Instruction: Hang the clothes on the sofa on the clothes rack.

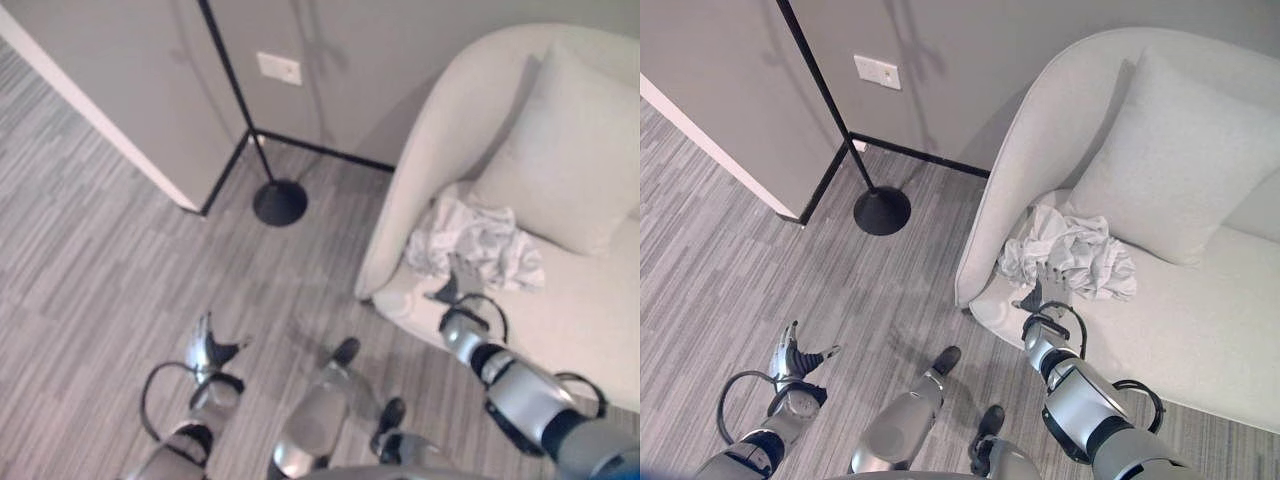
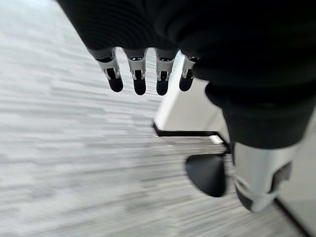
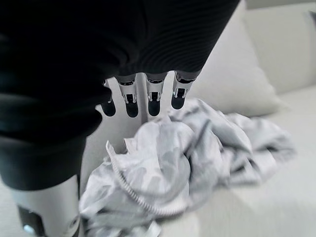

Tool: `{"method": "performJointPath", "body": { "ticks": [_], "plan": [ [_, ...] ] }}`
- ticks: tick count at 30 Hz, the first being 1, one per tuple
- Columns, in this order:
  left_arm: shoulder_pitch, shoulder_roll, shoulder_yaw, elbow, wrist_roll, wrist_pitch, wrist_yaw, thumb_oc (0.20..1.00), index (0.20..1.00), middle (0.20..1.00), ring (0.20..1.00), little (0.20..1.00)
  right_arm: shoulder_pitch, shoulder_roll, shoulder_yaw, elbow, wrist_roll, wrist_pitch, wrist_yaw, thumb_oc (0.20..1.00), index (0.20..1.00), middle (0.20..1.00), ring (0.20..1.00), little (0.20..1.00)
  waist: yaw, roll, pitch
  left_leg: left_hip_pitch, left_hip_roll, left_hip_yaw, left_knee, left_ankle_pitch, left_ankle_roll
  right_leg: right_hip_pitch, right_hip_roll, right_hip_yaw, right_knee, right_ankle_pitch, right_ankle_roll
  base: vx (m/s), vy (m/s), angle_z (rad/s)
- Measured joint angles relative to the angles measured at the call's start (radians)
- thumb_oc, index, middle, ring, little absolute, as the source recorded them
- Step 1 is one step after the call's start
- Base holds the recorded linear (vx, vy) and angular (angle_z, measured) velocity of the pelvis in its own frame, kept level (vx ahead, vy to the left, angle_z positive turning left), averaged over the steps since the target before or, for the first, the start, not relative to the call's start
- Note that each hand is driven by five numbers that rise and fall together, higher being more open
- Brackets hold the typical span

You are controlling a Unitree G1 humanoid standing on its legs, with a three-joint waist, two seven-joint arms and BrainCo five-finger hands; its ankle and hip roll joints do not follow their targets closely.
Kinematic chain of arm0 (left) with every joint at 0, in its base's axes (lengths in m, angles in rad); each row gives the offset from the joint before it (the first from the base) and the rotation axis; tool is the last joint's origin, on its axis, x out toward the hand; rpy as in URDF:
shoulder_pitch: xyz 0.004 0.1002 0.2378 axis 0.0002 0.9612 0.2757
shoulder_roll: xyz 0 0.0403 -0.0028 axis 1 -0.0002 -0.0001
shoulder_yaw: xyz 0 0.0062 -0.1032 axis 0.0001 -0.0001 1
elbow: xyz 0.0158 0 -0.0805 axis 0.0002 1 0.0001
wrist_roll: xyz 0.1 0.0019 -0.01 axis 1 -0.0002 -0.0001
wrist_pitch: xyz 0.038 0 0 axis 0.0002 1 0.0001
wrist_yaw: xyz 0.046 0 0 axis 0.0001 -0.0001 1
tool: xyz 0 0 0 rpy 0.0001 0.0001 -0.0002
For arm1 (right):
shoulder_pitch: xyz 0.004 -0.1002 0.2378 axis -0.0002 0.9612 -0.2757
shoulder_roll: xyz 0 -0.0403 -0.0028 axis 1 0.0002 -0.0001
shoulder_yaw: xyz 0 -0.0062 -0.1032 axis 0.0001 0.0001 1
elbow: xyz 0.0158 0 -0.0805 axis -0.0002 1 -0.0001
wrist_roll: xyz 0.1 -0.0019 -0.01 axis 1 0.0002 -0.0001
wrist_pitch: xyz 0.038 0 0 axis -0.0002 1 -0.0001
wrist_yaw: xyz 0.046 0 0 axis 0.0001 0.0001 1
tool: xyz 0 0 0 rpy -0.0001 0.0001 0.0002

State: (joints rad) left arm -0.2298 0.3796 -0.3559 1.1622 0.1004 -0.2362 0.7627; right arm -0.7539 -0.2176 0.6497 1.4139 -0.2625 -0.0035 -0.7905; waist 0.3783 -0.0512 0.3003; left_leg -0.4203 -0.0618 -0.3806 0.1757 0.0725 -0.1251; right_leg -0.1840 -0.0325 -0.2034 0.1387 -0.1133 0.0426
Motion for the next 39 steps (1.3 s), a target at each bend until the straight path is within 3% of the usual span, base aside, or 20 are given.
{"method": "performJointPath", "body": {
  "ticks": [4,14,21,24,27,28,36,37,39],
  "plan": [
    [-0.040,-0.004,-0.032,0.002,0.038,0.000,0.030,1.000,1.000,1.000,1.000,1.000,-0.046,-0.049,0.001,-0.001,-0.017,0.021,-0.050,1.000,1.000,1.000,1.000,1.000,0.009,-0.016,0.055,-0.027,0.001,0.013,-0.004,0.013,0.007,-0.016,0.000,0.006,-0.026,0.012,0.001,0.07,0.010,-0.02],
    [-0.178,-0.012,-0.087,-0.007,0.078,-0.003,0.118,1.000,1.000,1.000,1.000,1.000,-0.129,-0.111,0.005,0.034,-0.049,0.039,-0.117,1.000,1.000,1.000,1.000,1.000,0.010,-0.007,0.112,-0.109,-0.004,0.027,-0.008,0.025,0.023,-0.077,-0.002,0.008,-0.077,0.049,0.014,0.04,-0.003,-0.02],
    [-0.220,0.005,-0.136,-0.057,0.117,-0.010,0.178,1.000,1.000,1.000,1.000,1.000,-0.256,-0.185,0.002,0.031,-0.009,0.031,-0.181,1.000,1.000,1.000,1.000,1.000,0.012,0.025,0.226,-0.263,-0.032,0.013,0.068,0.024,0.023,-0.298,-0.035,0.000,0.159,-0.045,0.016,0.05,0.006,0.08],
    [-0.191,0.045,-0.146,-0.134,0.118,-0.008,0.227,1.000,1.000,1.000,1.000,1.000,-0.275,-0.201,-0.052,0.025,0.032,0.008,-0.229,1.000,1.000,1.000,1.000,1.000,0.015,0.022,0.233,-0.359,-0.063,0.013,0.133,0.004,0.022,-0.429,-0.068,0.001,0.305,-0.113,0.012,0.02,0.033,0.17],
    [-0.172,0.078,-0.144,-0.173,0.118,-0.007,0.264,1.000,1.000,1.000,1.000,1.000,-0.302,-0.214,-0.072,0.016,0.071,-0.011,-0.271,1.000,1.000,1.000,1.000,1.000,0.021,0.030,0.243,-0.430,-0.071,0.012,0.180,0.002,0.024,-0.507,-0.074,-0.001,0.376,-0.130,0.013,0.04,0.021,0.02],
    [-0.155,0.094,-0.144,-0.208,0.119,-0.011,0.285,1.000,1.000,1.000,1.000,1.000,-0.310,-0.230,-0.072,0.013,0.088,-0.022,-0.276,0.200,0.200,0.200,0.200,0.200,0.021,0.031,0.243,-0.460,-0.079,0.012,0.211,-0.011,0.024,-0.542,-0.081,0.000,0.413,-0.145,0.007,0.04,-0.009,0.00],
    [-0.132,0.011,-0.116,-0.212,0.117,0.003,0.295,1.000,1.000,1.000,1.000,1.000,-0.346,-0.179,-0.123,0.060,0.163,-0.023,-0.293,0.200,0.200,0.200,0.200,0.200,0.020,0.029,0.238,-0.481,-0.077,0.003,0.224,-0.019,0.018,-0.557,-0.075,-0.010,0.430,-0.159,-0.003,0.04,-0.012,0.01],
    [-0.145,-0.046,-0.127,-0.150,0.116,0.014,0.290,1.000,1.000,1.000,1.000,1.000,-0.328,-0.135,-0.160,0.027,0.222,-0.031,-0.289,0.200,0.200,0.200,0.200,0.200,0.012,0.028,0.238,-0.435,-0.077,0.007,0.205,-0.017,0.016,-0.506,-0.078,-0.008,0.393,-0.146,-0.006,0.00,0.000,0.00],
    [-0.148,-0.057,-0.161,-0.127,0.116,0.018,0.277,1.000,1.000,1.000,1.000,1.000,-0.294,-0.081,-0.157,-0.002,0.265,-0.050,-0.283,0.200,0.200,0.200,0.200,0.200,-0.001,0.016,0.231,-0.399,-0.077,0.015,0.190,-0.015,0.019,-0.469,-0.081,-0.003,0.375,-0.137,0.008,-0.01,0.015,-0.02]
  ]
}}
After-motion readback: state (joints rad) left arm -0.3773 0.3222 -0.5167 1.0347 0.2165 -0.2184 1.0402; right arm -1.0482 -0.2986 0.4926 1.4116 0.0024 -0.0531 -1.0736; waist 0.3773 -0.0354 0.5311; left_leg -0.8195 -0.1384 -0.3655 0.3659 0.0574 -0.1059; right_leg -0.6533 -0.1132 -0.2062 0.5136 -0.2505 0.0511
